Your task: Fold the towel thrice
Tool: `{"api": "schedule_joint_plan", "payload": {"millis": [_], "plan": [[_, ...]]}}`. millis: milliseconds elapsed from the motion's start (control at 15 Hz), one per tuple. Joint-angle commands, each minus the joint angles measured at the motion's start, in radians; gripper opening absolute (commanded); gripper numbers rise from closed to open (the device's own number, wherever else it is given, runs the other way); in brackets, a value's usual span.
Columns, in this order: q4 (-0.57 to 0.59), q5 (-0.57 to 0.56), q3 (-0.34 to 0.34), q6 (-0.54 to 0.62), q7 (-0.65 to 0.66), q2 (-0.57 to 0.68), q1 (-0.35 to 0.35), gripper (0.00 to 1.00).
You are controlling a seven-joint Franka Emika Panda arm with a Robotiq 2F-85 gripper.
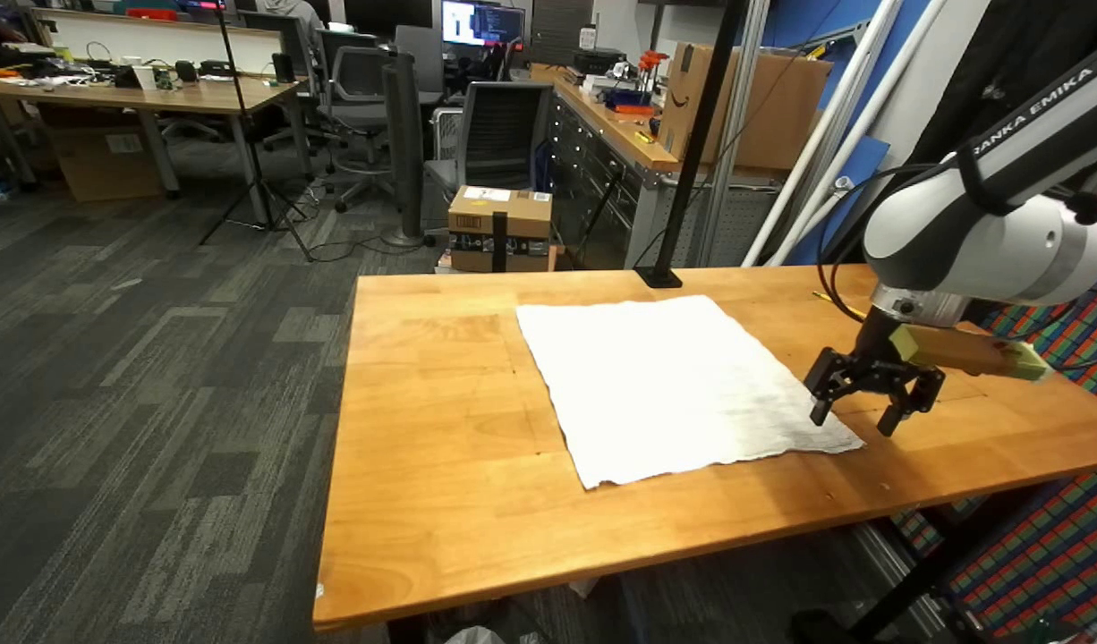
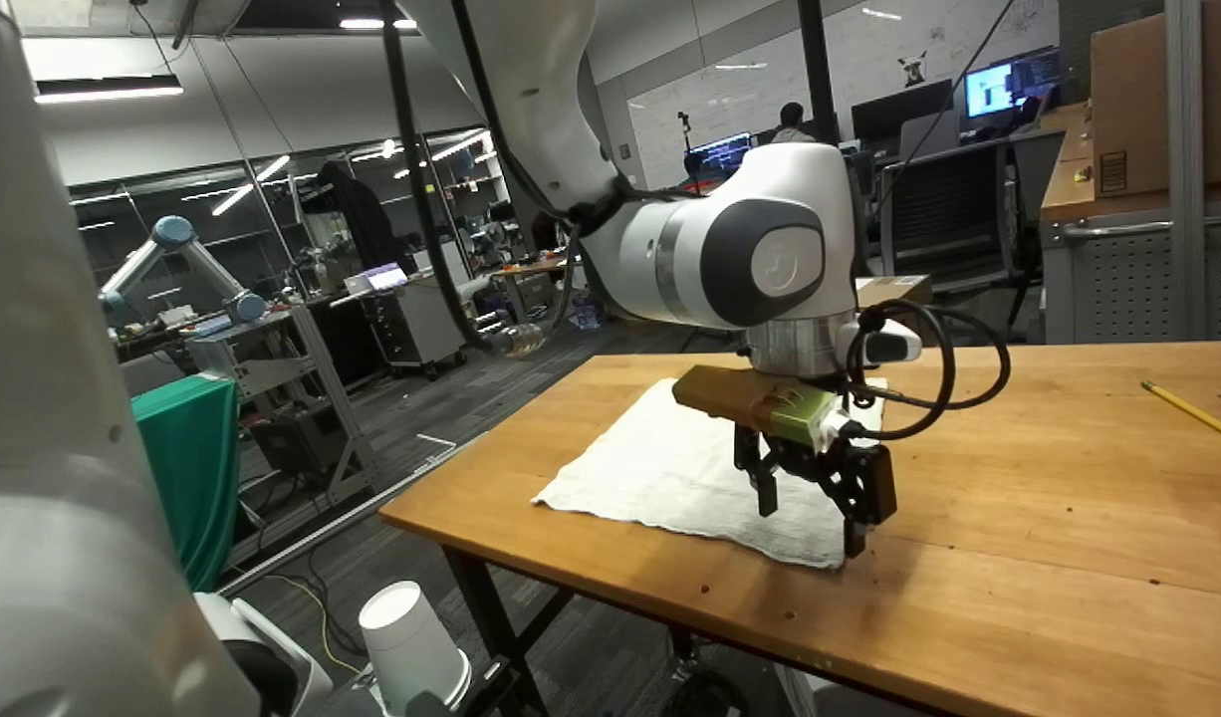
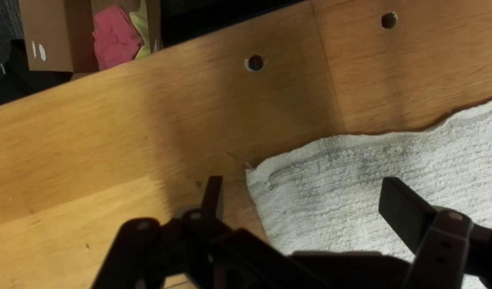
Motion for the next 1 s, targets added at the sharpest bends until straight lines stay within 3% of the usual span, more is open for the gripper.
{"api": "schedule_joint_plan", "payload": {"millis": [0, 933], "plan": [[0.032, 0.020, 0.008, -0.006, 0.002, 0.029, -0.007, 1.00], [0.038, 0.000, -0.002, -0.006, 0.026, 0.062, -0.009, 1.00]]}}
